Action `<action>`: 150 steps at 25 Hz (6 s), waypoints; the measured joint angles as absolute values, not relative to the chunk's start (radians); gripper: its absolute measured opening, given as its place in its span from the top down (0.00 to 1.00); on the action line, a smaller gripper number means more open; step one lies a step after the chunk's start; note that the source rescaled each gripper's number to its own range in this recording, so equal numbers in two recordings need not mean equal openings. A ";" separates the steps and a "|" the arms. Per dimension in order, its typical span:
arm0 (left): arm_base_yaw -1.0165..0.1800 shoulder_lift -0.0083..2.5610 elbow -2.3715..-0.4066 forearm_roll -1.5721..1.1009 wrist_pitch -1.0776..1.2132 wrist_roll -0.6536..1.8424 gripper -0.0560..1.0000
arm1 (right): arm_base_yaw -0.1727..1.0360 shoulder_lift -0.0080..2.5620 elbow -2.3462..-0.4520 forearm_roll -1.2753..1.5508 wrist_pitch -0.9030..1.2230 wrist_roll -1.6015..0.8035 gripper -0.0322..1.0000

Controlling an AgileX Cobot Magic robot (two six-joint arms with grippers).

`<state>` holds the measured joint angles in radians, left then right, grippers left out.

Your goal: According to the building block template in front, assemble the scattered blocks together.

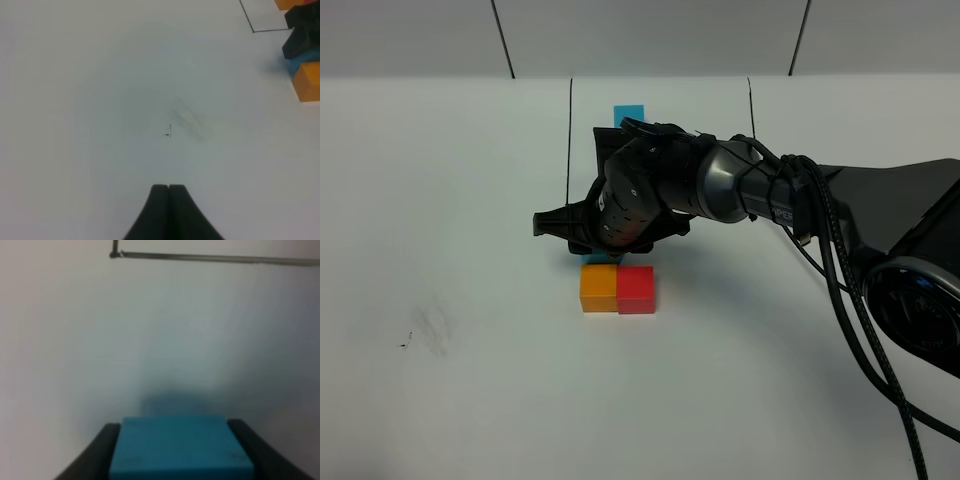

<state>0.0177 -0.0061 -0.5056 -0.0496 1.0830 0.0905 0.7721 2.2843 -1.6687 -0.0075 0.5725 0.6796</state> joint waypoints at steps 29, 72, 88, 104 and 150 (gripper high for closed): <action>0.018 -0.006 -0.506 -0.050 1.083 0.091 0.95 | 0.771 2.310 -1.686 -0.029 0.617 0.795 0.55; 0.018 -0.006 -0.506 -0.050 1.083 0.093 0.95 | 0.789 2.317 -1.688 0.020 0.583 0.697 0.55; 0.018 -0.006 -0.506 -0.050 1.083 0.093 0.95 | 0.792 2.318 -1.693 -0.014 0.621 0.723 0.55; 0.018 -0.006 -0.506 -0.050 1.083 0.093 0.95 | 0.794 2.323 -1.697 -0.022 0.635 0.646 0.55; 0.018 -0.006 -0.506 -0.050 1.083 0.093 0.95 | 0.793 2.190 -1.679 -0.134 0.661 0.547 0.00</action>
<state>0.0177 -0.0061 -0.5056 -0.0496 1.0830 0.0933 0.7934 2.1898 -1.6790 -0.1336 0.6612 0.5474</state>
